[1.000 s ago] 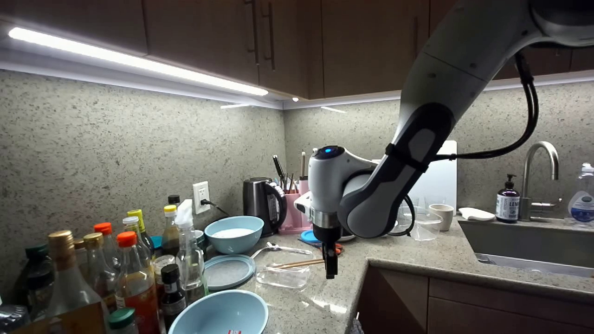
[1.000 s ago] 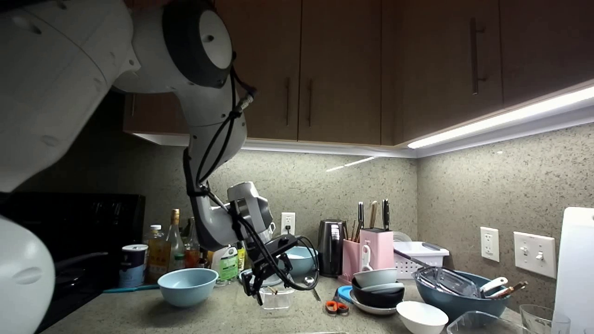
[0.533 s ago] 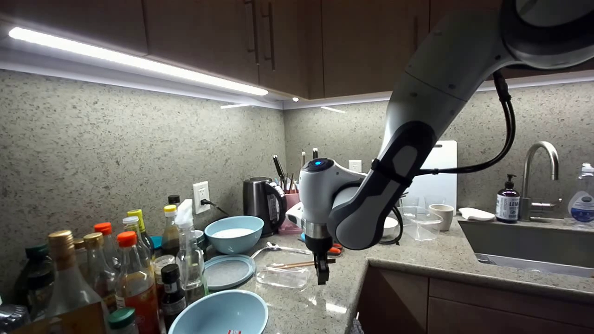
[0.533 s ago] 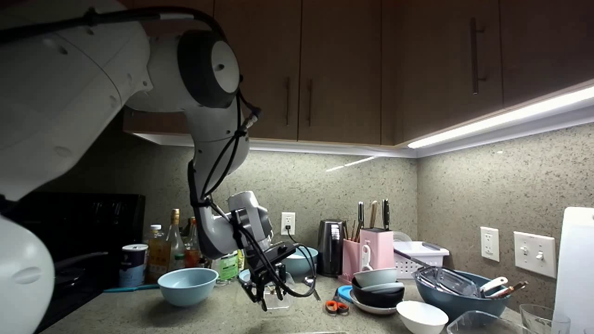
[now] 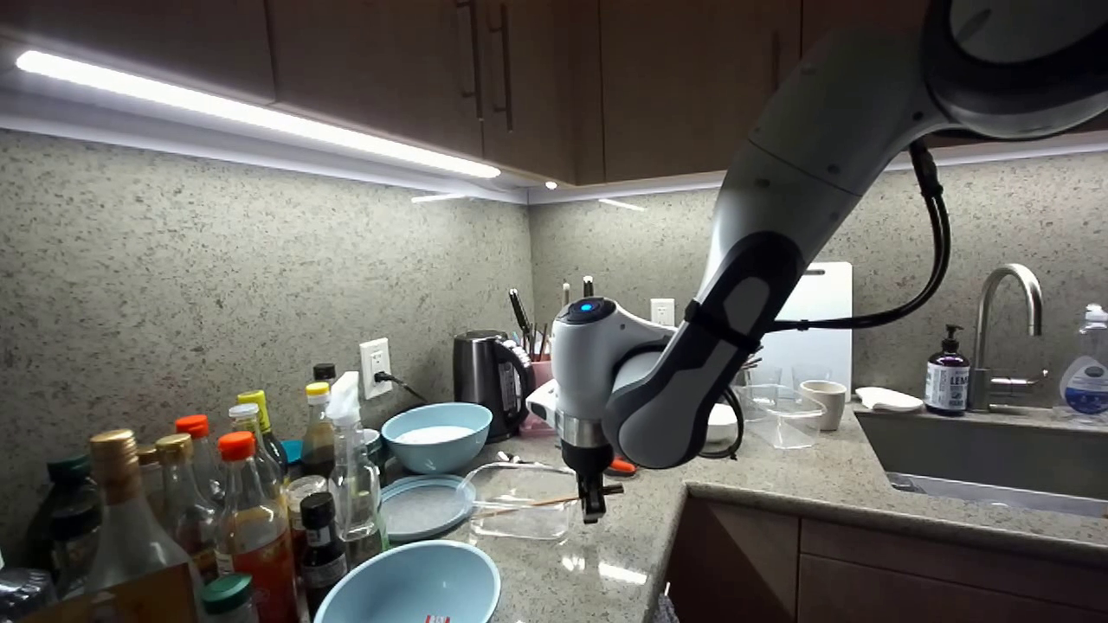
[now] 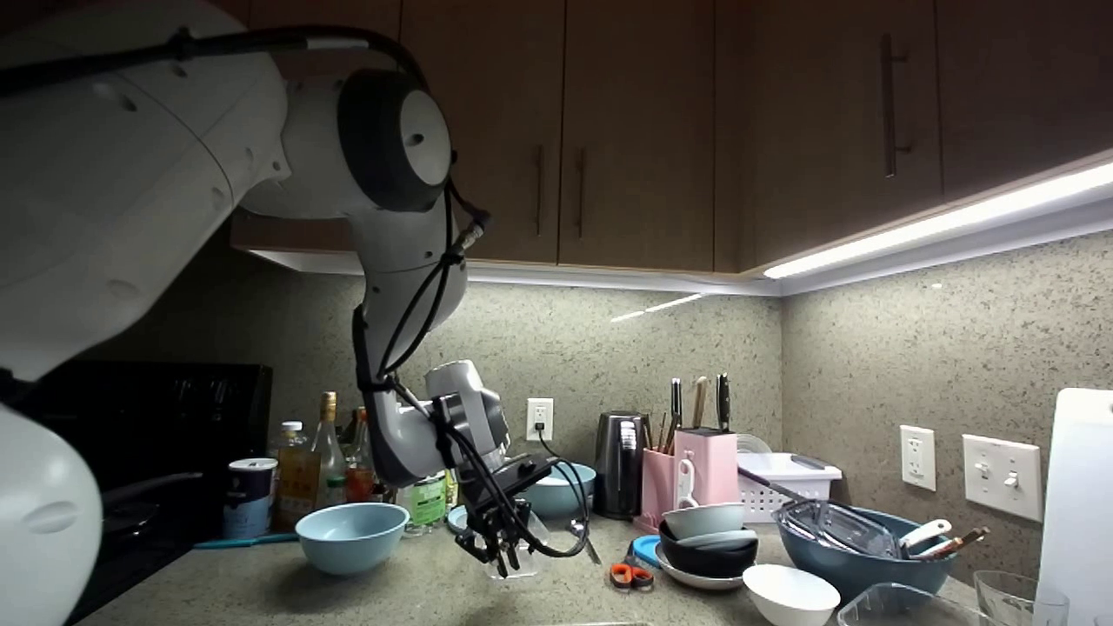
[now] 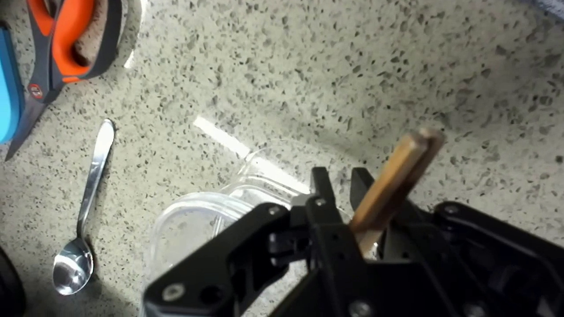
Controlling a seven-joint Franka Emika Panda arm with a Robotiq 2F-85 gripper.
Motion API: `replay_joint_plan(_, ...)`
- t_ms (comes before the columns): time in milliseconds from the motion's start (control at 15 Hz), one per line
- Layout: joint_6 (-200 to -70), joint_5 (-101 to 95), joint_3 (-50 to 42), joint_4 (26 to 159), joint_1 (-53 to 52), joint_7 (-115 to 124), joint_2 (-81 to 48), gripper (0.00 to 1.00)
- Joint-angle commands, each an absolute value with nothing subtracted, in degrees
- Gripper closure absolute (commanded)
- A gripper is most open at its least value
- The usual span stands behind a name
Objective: Pick the chopsticks and put them in the blue bowl
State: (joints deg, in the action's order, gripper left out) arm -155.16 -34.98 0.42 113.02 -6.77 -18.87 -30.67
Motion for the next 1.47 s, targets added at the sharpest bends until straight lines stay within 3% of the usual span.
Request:
replay_joint_plan(0,-153.7,-33.9,1.6,113.5,-6.2,-21.1,-28.9,0.52)
replay_joint_plan(67,-154.9,-34.7,0.6,112.7,-6.8,-19.1,-30.5,0.7)
replay_joint_plan(133,-154.9,-34.7,0.8,112.7,-6.9,-19.1,-30.3,0.39)
replay_joint_plan(533,-153.9,-36.7,-1.0,113.7,-8.5,-17.4,-28.7,0.01)
replay_joint_plan(1400,-142.9,-34.7,0.7,116.3,-8.3,-16.4,-22.2,0.0)
